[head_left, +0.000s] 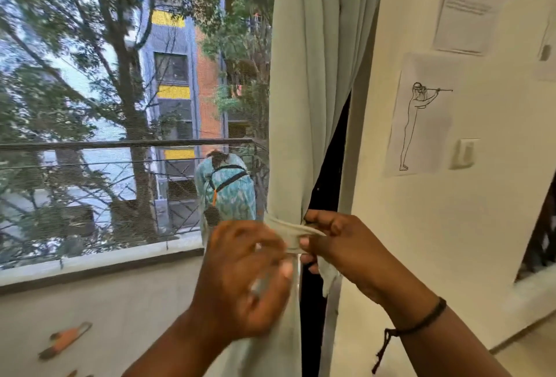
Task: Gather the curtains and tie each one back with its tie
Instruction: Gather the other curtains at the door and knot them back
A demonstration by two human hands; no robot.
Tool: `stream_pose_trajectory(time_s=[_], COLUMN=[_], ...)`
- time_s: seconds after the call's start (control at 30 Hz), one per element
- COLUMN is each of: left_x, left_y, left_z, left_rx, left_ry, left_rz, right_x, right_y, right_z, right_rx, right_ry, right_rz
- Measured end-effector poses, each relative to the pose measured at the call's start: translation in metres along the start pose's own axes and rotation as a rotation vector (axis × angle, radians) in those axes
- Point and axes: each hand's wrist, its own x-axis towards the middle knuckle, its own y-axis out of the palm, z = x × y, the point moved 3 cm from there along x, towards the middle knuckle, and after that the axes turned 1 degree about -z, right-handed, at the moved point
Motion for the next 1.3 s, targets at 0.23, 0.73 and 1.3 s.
stream_pose_trajectory(time_s=[0.23, 0.73, 1.3], left_x=[0.045, 0.071, 0.068], left_y=[0.039, 0.112, 0.093], left_z=[-0.007, -0.050, -0.038], left_rx=[0.301, 0.908, 0.553], left_ry=[-0.167, -0.224, -0.103], left_rz=[0.517, 0.741, 0.780], right_x=[-0.013, -0.043, -0.022], right_y=[-0.044, -0.075, -0.062], right_z=[0.000, -0.047, -0.067], right_rx=[-0.356, -0.556, 0.063], right_ry=[-0.162, -0.372, -0.151], right_rz=[0.066, -0.031, -0.189])
